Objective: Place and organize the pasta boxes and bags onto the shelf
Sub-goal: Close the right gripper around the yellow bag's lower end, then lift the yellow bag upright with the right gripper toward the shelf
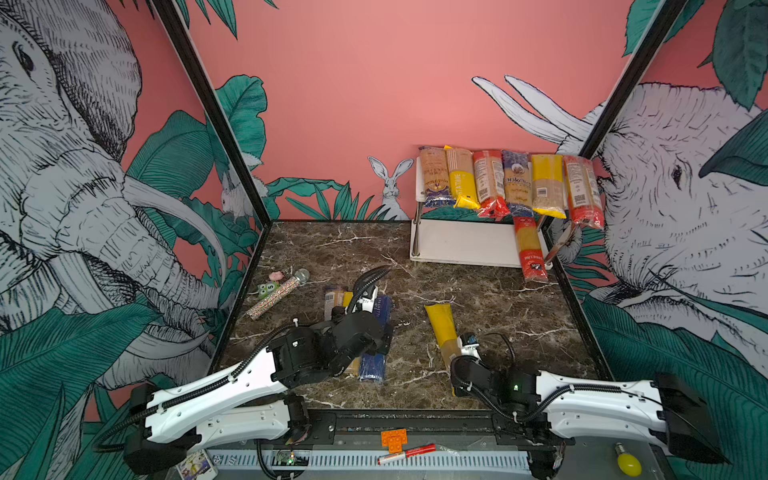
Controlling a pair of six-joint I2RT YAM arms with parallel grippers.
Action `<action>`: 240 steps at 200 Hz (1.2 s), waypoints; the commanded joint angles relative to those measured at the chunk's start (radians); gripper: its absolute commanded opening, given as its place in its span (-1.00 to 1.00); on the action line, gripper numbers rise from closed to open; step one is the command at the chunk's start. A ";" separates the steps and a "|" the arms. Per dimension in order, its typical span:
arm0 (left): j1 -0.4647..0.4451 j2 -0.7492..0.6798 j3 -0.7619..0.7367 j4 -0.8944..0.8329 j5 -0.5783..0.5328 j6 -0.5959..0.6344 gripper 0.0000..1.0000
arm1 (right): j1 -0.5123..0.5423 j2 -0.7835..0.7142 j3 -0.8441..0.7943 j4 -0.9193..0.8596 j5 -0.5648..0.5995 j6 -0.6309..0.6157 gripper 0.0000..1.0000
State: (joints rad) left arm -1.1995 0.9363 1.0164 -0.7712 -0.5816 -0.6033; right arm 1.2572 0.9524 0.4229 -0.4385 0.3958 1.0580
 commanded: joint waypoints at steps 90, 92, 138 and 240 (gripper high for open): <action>0.065 -0.003 0.027 0.043 0.028 0.054 0.99 | -0.079 -0.129 0.120 -0.047 0.094 -0.101 -1.00; 0.067 -0.003 0.027 0.044 0.029 0.054 0.99 | -0.080 -0.130 0.122 -0.050 0.096 -0.102 -1.00; 0.081 0.003 0.030 0.043 0.042 0.065 0.99 | -0.111 -0.177 0.149 -0.080 0.109 -0.142 -1.00; 0.102 0.000 0.044 0.029 0.047 0.077 0.99 | -0.251 -0.232 0.260 -0.155 0.125 -0.304 -1.00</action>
State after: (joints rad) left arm -1.1091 0.9432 1.0218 -0.7341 -0.5335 -0.5365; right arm 1.0470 0.7494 0.5877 -0.6765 0.4126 0.8391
